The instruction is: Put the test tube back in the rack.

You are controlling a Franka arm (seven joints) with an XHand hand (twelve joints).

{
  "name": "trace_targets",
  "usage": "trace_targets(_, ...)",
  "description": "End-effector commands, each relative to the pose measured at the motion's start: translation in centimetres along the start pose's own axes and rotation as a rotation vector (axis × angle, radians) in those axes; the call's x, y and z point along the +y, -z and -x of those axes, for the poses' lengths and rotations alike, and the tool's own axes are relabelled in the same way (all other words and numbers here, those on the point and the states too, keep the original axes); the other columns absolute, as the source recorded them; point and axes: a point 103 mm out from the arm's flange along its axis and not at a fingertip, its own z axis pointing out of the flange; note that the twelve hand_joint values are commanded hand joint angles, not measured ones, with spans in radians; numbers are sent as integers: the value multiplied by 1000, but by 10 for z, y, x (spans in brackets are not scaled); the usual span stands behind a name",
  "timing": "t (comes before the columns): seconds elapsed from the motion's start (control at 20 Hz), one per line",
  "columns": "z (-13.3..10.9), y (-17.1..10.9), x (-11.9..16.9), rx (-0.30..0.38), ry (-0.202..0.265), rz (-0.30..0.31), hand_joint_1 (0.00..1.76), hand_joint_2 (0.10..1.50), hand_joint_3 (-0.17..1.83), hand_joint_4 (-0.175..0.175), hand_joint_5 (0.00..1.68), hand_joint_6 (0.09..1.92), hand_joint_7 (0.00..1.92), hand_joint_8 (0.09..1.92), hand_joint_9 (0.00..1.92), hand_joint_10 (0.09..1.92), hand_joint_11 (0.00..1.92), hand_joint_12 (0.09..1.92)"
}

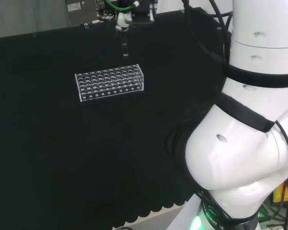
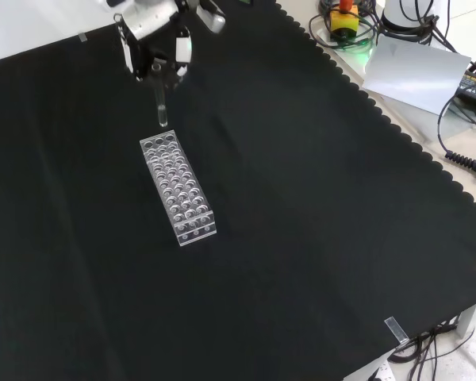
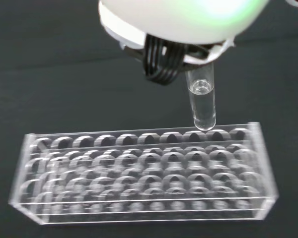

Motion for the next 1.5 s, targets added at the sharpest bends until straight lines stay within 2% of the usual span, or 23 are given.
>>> trace_targets(0.05, -70, -13, 11, 21, 121, -10, 1327, 557, 804, -175, 1305, 635, 1361, 641, 1603, 646, 1222, 890)
trace_targets(0.4, -100, -26, 23, 34, 178, -32, 1327, 557, 805, -175, 1305, 636, 1361, 641, 1603, 646, 1220, 890)
trace_targets(0.65, -110, -38, 30, 24, 202, -54, 1327, 557, 805, -175, 1304, 636, 1361, 642, 1603, 646, 1219, 890)
trace_targets(1.2, -115, -62, 48, 21, 224, -92, 1327, 557, 805, -175, 1304, 638, 1360, 643, 1602, 647, 1218, 889)
trace_targets(1.5, -105, -74, 56, 32, 207, -113, 1327, 557, 805, -175, 1303, 638, 1360, 644, 1602, 647, 1217, 889)
